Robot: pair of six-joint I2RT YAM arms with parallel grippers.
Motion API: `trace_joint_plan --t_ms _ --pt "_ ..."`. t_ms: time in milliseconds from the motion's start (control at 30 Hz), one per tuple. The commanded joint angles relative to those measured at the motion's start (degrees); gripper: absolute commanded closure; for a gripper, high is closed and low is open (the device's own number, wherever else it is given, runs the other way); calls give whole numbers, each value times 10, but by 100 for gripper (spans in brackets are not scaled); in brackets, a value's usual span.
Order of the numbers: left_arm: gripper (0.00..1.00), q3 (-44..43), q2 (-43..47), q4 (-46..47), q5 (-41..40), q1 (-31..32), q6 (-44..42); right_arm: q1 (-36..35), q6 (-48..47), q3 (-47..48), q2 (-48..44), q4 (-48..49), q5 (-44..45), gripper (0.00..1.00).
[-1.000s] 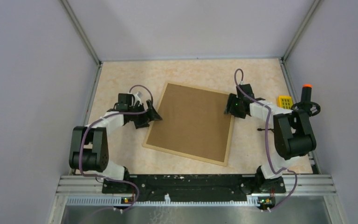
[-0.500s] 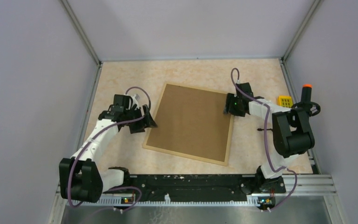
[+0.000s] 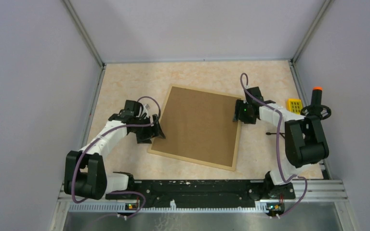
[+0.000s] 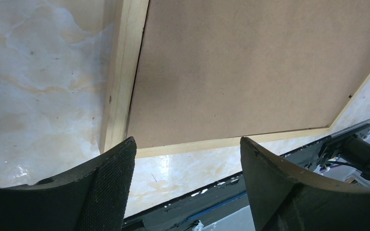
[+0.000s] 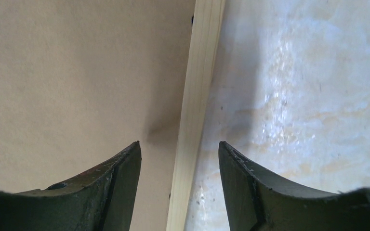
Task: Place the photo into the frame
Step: Adjust the photo frame at the center of the board, then adjust the photo frame item on the photo frame.
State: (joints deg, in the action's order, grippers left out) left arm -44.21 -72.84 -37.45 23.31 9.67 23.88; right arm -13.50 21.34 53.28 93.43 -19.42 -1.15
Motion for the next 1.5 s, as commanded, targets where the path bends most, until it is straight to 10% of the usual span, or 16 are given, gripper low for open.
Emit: trace_joint_plan --t_ms 0,1467 --pt "16 4 -17 11 -16 8 5 -5 -5 -19 -51 -22 -19 40" --pt "7 -16 -69 26 -92 58 41 -31 19 -111 -59 49 -113 41"
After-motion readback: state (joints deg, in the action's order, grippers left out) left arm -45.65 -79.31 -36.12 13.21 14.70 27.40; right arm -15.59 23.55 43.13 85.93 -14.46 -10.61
